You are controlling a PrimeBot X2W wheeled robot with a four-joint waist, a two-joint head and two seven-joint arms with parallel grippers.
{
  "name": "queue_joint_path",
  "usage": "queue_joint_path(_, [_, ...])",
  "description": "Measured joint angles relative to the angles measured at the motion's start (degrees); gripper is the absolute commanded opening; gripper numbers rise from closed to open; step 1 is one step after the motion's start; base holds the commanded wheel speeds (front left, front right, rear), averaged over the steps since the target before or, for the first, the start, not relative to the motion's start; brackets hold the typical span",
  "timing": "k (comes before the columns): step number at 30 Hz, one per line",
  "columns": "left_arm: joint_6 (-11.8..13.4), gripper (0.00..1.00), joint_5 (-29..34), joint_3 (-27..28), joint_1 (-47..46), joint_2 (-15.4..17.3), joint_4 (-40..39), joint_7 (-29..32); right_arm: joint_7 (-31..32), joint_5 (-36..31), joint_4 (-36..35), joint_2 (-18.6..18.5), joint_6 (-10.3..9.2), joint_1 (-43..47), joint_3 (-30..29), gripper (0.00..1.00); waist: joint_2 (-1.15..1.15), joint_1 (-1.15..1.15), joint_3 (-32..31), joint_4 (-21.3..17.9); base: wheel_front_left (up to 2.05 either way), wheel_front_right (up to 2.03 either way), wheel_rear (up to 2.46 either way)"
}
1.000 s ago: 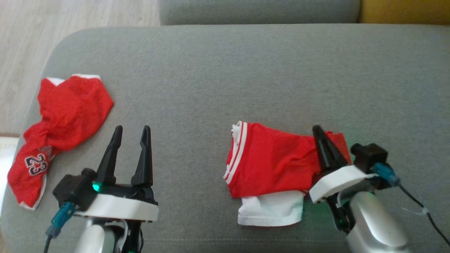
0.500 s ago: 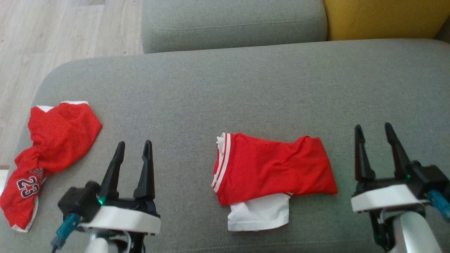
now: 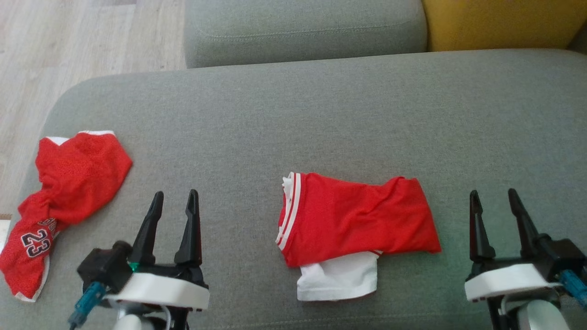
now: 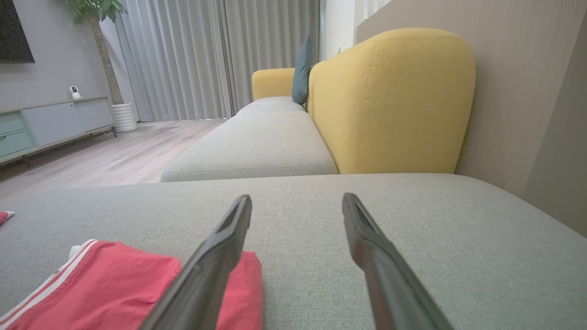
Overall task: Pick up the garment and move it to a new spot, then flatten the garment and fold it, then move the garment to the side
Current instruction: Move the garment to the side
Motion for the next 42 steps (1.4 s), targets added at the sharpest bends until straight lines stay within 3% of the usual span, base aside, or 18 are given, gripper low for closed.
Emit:
queue_joint_path(7, [-0.08, 1.00, 0.01, -0.13, -0.03, 0.00, 0.00, 0.01, 2.12, 3.14, 7.60, 0.00, 0.00, -0.55, 1.68, 1.00, 0.00, 0.00, 0.91, 0.65, 0.00, 0.00, 0.00])
queue_joint_path(13, [-1.08, 1.00, 0.57, -0.19, -0.43, 0.00, 0.05, 0.00, 3.26, 10.91, 18.66, -0.02, 0.00, -5.55, 5.13, 1.00, 0.00, 0.00, 3.21, 1.71, 0.00, 0.00, 0.00])
queue_joint_path(24, [-2.59, 1.00, 1.19, -0.07, -2.99, 0.00, 0.64, 0.00, 0.51, 13.04, 33.11, -0.12, 0.00, -15.68, 9.81, 1.00, 0.00, 0.00, 7.42, 4.03, 0.00, 0.00, 0.00])
queue_joint_path(25, [-2.61, 1.00, 1.19, -0.03, -2.98, 0.00, 0.66, 0.00, 0.16, 13.03, 34.01, -0.18, 0.00, -16.27, 10.13, 0.31, 0.00, 0.00, 7.57, 4.07, 0.00, 0.00, 0.00])
queue_joint_path(26, [-2.94, 1.00, 1.19, 0.03, -2.98, 0.00, 0.66, 0.00, 0.15, 12.89, 34.72, -0.25, 0.00, -16.85, 10.54, 0.00, 0.00, 0.00, 7.67, 4.03, 0.00, 0.00, 0.00])
queue_joint_path(31, [-3.07, 1.00, 1.57, 0.54, -2.99, -0.01, 0.65, 0.00, 0.04, 5.92, 34.43, -0.10, 0.00, -19.23, 9.51, 0.00, 0.00, 0.00, 8.06, 2.90, 0.00, 0.00, 0.00])
queue_joint_path(40, [-3.61, 1.00, 1.57, 1.65, -4.57, -0.02, -0.67, 0.00, 2.22, -14.89, 23.82, -0.26, 0.00, -22.89, -0.12, 0.00, 0.00, 0.00, 10.24, -0.89, 0.00, 0.00, 0.00])
queue_joint_path(42, [-4.10, 1.00, 1.57, 1.63, -5.31, -0.02, -0.91, 0.00, 3.76, -17.53, 22.46, -1.71, 0.00, -24.03, -1.01, 0.00, 0.00, 0.01, 11.11, -1.59, 0.00, 0.00, 0.00])
